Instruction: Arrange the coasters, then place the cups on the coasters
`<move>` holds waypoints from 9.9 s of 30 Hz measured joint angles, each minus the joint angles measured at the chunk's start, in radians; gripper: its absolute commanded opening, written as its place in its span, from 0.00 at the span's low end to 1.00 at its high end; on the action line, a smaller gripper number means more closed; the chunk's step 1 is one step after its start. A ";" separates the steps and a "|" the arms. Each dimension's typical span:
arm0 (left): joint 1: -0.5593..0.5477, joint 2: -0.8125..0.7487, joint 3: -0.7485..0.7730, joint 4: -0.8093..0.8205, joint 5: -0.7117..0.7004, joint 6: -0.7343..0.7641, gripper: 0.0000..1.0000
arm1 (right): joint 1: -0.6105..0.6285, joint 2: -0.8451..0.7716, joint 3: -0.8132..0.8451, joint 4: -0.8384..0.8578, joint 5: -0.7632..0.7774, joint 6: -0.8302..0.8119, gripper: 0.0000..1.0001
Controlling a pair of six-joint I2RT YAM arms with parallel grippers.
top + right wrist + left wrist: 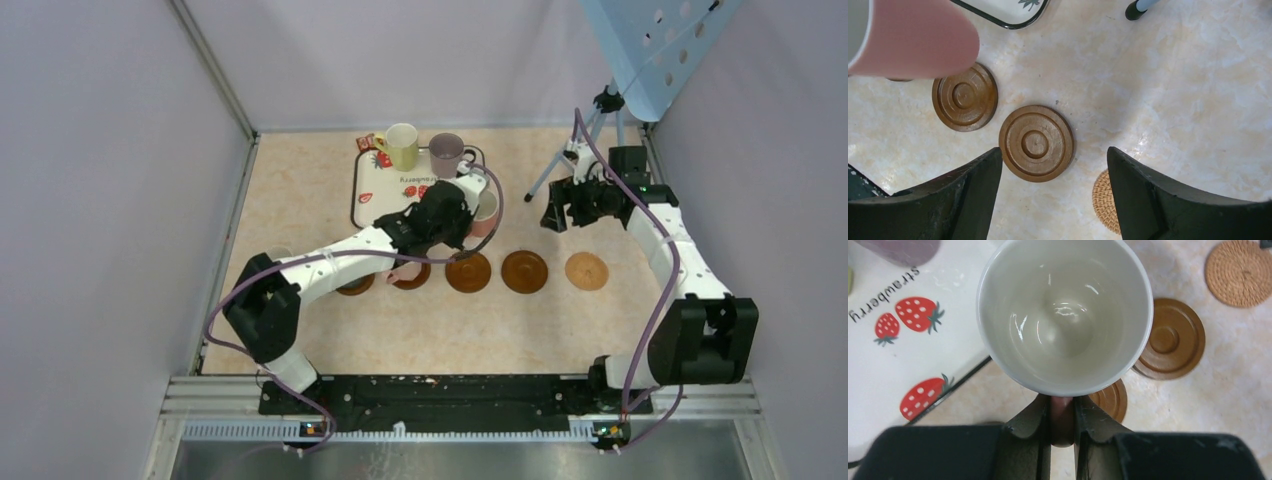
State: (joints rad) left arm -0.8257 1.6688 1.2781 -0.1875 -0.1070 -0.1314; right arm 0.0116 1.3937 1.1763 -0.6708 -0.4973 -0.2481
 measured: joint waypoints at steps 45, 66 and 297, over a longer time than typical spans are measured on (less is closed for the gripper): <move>-0.100 -0.082 -0.237 -0.058 -0.024 -0.124 0.03 | 0.000 -0.140 -0.156 0.050 0.037 0.084 0.81; -0.101 -0.076 -0.268 0.011 -0.019 -0.132 0.61 | 0.000 -0.140 -0.156 0.045 0.038 0.076 0.81; 0.760 -0.164 -0.026 -0.194 0.589 -0.099 0.99 | 0.532 -0.249 -0.474 0.097 0.626 0.660 0.68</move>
State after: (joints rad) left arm -0.0658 1.5051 1.2522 -0.3813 0.4824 -0.2306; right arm 0.5438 1.1446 0.7025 -0.5739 0.1287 0.4114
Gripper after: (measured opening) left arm 0.987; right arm 0.602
